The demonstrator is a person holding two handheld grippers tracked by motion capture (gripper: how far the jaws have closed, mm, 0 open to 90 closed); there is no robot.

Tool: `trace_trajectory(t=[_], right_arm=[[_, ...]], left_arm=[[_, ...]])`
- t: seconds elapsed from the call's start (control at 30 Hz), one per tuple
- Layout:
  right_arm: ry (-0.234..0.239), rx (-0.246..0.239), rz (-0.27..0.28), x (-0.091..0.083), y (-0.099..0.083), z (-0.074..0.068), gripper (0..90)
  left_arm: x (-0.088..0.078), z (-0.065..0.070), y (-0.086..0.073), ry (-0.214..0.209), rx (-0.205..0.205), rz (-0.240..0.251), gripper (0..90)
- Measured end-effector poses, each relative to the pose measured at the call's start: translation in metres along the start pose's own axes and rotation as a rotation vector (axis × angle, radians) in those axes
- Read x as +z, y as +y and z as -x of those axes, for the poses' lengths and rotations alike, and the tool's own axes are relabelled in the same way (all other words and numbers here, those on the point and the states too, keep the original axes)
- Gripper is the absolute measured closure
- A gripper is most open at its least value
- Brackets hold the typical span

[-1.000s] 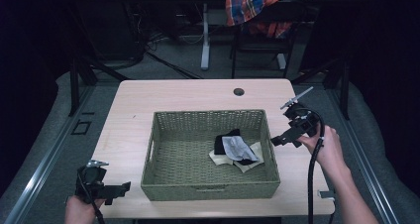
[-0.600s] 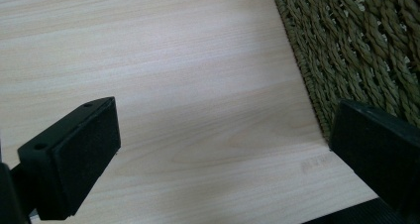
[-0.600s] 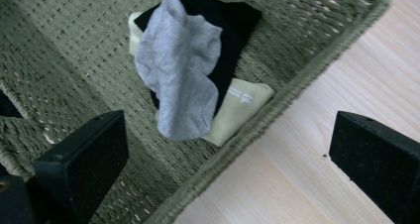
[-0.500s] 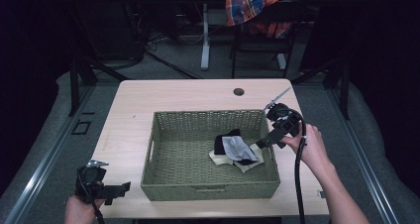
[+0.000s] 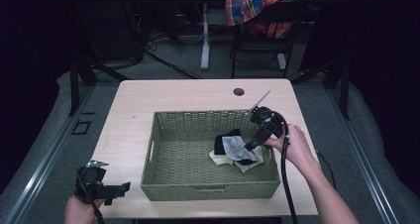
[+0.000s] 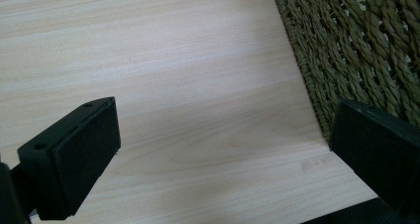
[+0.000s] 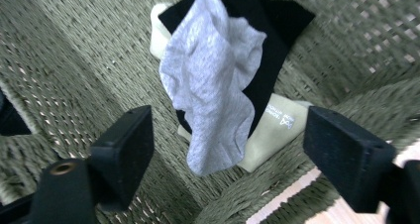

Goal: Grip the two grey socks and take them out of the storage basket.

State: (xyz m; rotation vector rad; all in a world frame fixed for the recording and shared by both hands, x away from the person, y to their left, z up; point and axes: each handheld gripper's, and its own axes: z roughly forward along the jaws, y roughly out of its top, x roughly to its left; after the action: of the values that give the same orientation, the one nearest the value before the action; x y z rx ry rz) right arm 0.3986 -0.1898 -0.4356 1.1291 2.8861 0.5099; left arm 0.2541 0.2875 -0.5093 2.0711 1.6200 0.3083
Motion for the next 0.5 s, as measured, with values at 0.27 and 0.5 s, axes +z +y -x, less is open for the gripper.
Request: trace_trajectory(t=[0.27,0.5], right_arm=[[0.014,-0.018,-0.05,0.016,0.002,-0.006,43.0],[0.0,-0.011,-0.078,0.027,0.003,-0.008,55.4]], left_arm=[[0.0,0.0,0.0,-0.001,0.0,-0.001,0.0],[0.0,0.0,0.0,-0.004,0.002,-0.002,0.0]])
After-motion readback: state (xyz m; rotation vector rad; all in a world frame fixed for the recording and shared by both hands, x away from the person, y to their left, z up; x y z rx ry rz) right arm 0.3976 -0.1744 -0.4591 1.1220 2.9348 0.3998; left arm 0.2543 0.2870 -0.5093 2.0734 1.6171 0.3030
